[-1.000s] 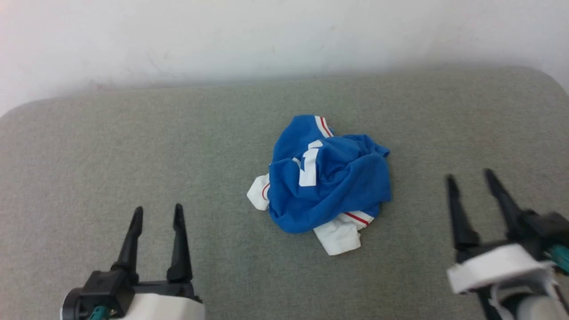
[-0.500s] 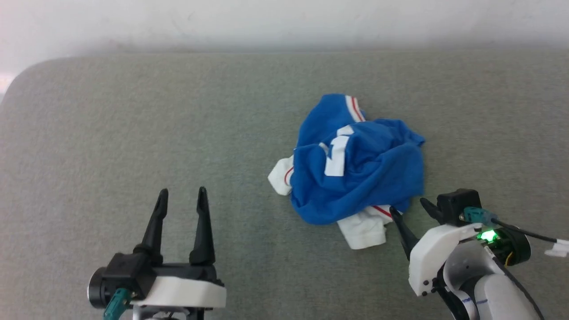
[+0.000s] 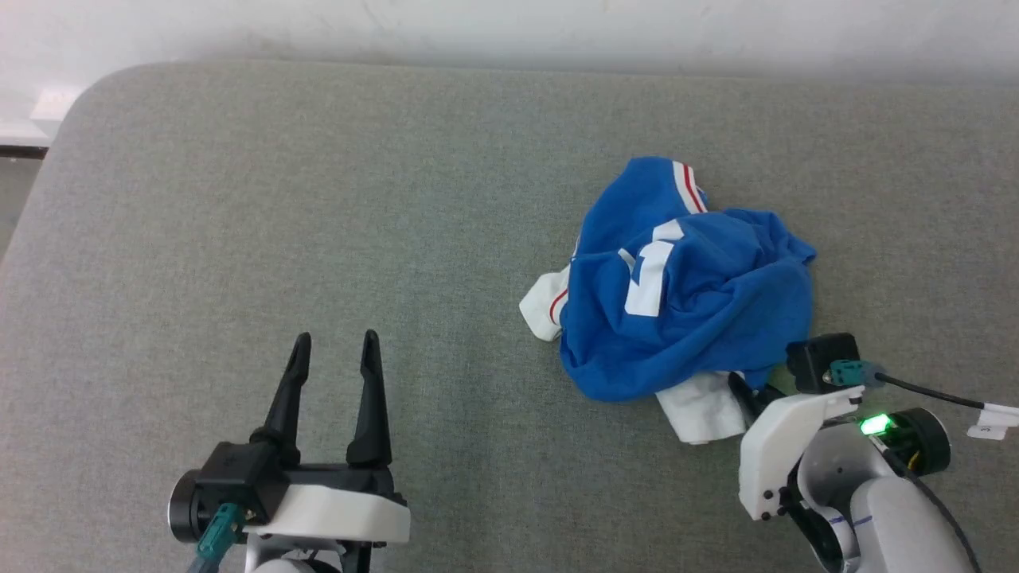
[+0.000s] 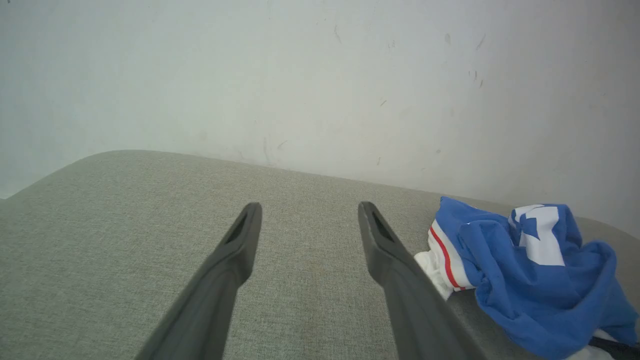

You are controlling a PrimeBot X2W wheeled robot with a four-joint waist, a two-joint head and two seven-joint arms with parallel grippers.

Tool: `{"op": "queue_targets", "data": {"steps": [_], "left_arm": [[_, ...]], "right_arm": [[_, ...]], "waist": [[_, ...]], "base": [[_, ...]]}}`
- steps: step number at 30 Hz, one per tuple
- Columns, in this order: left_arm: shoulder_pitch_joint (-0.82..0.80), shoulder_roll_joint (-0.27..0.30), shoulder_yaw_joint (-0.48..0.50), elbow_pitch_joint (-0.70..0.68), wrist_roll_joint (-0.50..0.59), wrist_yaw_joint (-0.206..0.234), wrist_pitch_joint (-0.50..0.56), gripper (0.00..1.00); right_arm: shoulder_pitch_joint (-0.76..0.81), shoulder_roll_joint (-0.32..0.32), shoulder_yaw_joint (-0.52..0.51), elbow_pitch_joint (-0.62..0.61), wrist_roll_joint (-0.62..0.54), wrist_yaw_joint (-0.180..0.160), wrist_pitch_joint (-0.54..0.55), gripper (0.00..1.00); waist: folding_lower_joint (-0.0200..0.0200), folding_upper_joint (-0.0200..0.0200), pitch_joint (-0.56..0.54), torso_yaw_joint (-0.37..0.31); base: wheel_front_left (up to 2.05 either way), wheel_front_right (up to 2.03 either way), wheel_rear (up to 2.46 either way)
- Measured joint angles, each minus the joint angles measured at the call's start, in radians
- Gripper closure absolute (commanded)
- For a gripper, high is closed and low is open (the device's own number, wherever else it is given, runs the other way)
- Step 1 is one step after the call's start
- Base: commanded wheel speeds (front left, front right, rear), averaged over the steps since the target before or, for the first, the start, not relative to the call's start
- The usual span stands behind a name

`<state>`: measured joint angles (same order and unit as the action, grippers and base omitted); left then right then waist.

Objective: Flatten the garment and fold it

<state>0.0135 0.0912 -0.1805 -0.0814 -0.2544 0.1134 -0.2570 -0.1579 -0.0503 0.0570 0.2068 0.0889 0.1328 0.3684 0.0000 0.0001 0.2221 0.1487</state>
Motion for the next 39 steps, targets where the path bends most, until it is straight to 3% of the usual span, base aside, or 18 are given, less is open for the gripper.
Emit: {"op": "queue_targets", "data": {"steps": [6, 15, 19, 23, 28, 29, 30, 31, 39], "left_arm": [[0.017, -0.008, 0.023, 0.018, 0.013, -0.016, 0.000, 0.00], [0.072, -0.009, 0.069, 0.022, 0.019, -0.023, 0.000, 0.00], [0.076, -0.009, 0.074, 0.021, 0.027, -0.025, 0.000, 0.00], [0.081, -0.008, 0.075, 0.023, 0.028, -0.031, 0.000, 0.00], [0.080, -0.006, 0.076, 0.026, 0.029, -0.033, 0.000, 0.00], [0.080, -0.005, 0.075, 0.027, 0.029, -0.033, 0.000, 0.00], [0.080, -0.004, 0.075, 0.029, 0.029, -0.033, 0.000, 0.00], [0.080, -0.003, 0.076, 0.029, 0.029, -0.033, 0.000, 0.00], [0.080, -0.002, 0.072, 0.030, 0.029, -0.033, 0.000, 0.00]], "right_arm": [[-0.001, -0.019, -0.044, -0.040, -0.051, 0.000, -0.007, 1.00], [-0.046, -0.198, -0.167, -0.270, -0.069, 0.000, 0.032, 1.00], [0.030, -0.261, -0.235, -0.319, -0.107, 0.000, 0.072, 1.00], [0.193, -0.247, -0.309, -0.269, -0.108, 0.000, 0.097, 1.00], [0.297, -0.172, -0.339, -0.183, -0.106, 0.000, 0.093, 1.00], [0.300, -0.163, -0.340, -0.176, -0.107, 0.000, 0.087, 0.86], [0.300, -0.153, -0.343, -0.174, -0.107, 0.000, 0.079, 0.56], [0.297, -0.142, -0.348, -0.179, -0.107, 0.000, 0.066, 0.00], [0.167, -0.082, -0.379, -0.367, -0.123, 0.000, -0.032, 0.00]], "waist": [[0.0000, 0.0000, -0.053, -0.018], [-0.0002, -0.0002, -0.127, -0.089], [-0.0002, -0.0002, -0.136, -0.120], [-0.0002, -0.0002, -0.125, -0.132], [0.0000, -0.0002, -0.108, -0.137], [-0.0001, -0.0002, -0.107, -0.139], [-0.0001, -0.0002, -0.106, -0.142], [-0.0001, -0.0002, -0.106, -0.145], [-0.0001, -0.0003, -0.114, -0.163]], "base": [[0.00, 0.00, 0.00], [0.00, 0.00, 0.00], [0.00, 0.00, 0.00], [0.00, 0.00, 0.00], [0.00, 0.00, 0.00], [0.00, 0.00, 0.00], [0.00, 0.00, 0.00], [0.00, 0.00, 0.00], [0.00, 0.00, 0.00]]}}
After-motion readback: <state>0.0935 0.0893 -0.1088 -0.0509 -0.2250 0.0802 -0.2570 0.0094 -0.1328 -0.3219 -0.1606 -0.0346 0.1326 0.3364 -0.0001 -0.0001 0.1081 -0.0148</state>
